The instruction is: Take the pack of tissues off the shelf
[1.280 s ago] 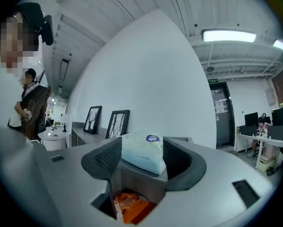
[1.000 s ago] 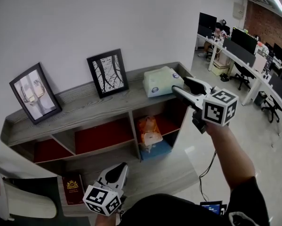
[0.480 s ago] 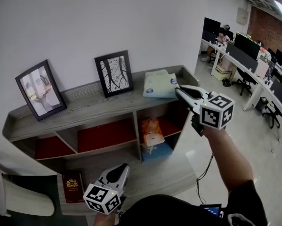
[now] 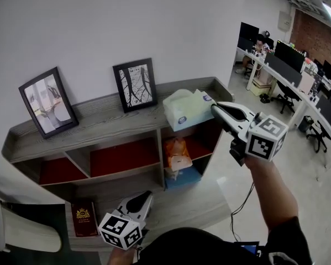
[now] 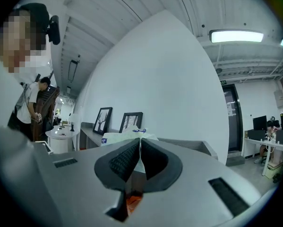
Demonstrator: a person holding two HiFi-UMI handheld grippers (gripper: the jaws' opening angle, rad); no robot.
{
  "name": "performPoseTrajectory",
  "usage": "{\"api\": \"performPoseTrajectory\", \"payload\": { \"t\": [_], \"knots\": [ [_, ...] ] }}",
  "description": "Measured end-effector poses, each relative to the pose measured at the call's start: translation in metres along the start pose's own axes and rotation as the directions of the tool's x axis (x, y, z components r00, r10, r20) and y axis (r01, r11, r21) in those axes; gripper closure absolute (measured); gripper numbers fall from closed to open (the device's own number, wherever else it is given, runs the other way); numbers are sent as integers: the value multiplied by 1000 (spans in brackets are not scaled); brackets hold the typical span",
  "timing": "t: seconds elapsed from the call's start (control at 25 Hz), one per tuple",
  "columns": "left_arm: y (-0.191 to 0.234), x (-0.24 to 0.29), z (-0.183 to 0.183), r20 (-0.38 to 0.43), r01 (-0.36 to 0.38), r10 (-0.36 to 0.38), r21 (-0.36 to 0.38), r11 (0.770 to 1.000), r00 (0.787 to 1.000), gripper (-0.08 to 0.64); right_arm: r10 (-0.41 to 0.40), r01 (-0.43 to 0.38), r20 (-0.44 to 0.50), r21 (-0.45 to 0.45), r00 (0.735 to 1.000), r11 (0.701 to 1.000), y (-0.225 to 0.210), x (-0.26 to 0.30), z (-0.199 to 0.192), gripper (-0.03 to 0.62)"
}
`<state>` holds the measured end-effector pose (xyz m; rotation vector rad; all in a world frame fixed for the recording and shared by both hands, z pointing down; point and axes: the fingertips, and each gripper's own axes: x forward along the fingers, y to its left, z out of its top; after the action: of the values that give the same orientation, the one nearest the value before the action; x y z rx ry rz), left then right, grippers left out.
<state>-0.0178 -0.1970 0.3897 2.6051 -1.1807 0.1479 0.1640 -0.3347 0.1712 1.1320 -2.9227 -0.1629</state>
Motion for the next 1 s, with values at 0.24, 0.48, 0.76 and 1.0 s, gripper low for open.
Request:
{"api": "performPoseTrajectory", "payload": {
  "t": [0.24,0.48,0.76,1.0],
  "knots": [
    [6,-1,3,1,-13,13,3,1000,1000,537,71,-73,84,20,994,997,27,-24,25,571],
    [11,-2,2,2,-26,26,0,1000,1000,537,130,-139,104,81,986,987,66,-52,-2,571],
    [6,3,-1,-3,-5,5,-20,1000,1000,537,190,-189,0,138,982,972,107,-64,-89,571],
    [2,5,-8,-17,1,-1,-36,999,1000,537,212,-192,-51,259,976,947,127,-73,-164,571]
  ]
}}
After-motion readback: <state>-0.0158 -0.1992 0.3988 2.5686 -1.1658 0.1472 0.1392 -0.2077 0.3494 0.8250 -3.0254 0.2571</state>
